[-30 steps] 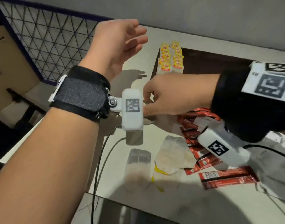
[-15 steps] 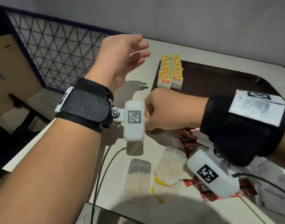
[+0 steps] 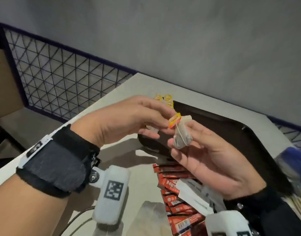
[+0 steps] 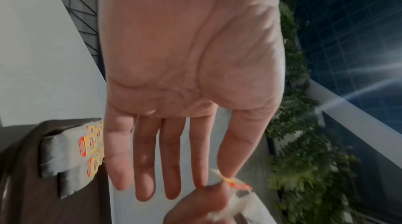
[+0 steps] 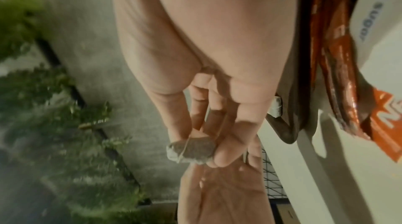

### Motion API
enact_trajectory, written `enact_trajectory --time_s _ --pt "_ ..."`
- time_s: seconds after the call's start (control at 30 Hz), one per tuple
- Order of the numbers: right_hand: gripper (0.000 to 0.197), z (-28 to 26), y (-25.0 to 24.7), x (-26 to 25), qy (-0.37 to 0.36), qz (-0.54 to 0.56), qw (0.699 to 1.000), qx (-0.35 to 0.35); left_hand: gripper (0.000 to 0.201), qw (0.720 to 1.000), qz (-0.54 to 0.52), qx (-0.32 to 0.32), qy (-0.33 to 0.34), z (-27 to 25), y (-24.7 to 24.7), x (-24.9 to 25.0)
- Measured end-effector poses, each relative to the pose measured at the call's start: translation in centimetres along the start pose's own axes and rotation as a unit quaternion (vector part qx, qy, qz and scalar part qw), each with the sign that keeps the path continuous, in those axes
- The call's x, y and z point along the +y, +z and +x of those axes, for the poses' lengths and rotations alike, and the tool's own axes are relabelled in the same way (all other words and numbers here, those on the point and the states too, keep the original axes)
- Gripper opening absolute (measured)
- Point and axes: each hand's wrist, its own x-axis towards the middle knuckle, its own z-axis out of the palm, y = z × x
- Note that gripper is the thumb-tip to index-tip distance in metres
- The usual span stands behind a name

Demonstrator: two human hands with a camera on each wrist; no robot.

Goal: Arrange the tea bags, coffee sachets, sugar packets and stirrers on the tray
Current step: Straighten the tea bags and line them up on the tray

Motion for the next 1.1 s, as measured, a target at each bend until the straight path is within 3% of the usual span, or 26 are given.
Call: enact_trajectory --time_s 0.1,0.2,0.43,0.67,0.73,0.9,1.03,1.1 --pt "0.035 -0.4 -0.7 0.4 -0.006 0.054 0.998 -0.014 0.031 1.0 0.029 0.001 -0.001 0.0 1.1 -0.2" --pt "0.021 -0.6 -0.9 0.6 0.0 0.061 0.998 0.011 0.026 0.999 0.033 0.023 0.009 0.1 1.7 -0.2" --pt "0.038 -0.5 -0.5 0.7 0.007 0.085 0.996 0.023 0.028 0.998 0.015 0.055 0.016 0.1 2.5 -0.1" --pt "0.046 -1.1 -0.3 0.9 0.02 0.107 0.993 0.053 0.017 0.995 0.017 0.092 0.022 0.5 2.3 -0.5" --pt "0.048 -1.4 -0.3 0.9 0.01 0.069 0.996 0.056 0.018 0.995 0.019 0.091 0.021 0.5 2.2 -0.6" --pt "0.028 -1.6 -0.3 1.0 -0.028 -0.09 0.993 0.076 0.024 0.996 0.028 0.079 0.018 0.5 2.3 -0.7" --pt "0.028 -1.7 -0.3 1.4 -0.033 -0.122 0.989 0.071 0.031 0.996 0.031 0.076 0.015 0.5 2.4 -0.8" --pt "0.028 -1.7 -0.3 1.4 -0.034 -0.132 0.988 0.069 0.026 0.995 0.041 0.085 0.016 0.5 2.4 -0.7"
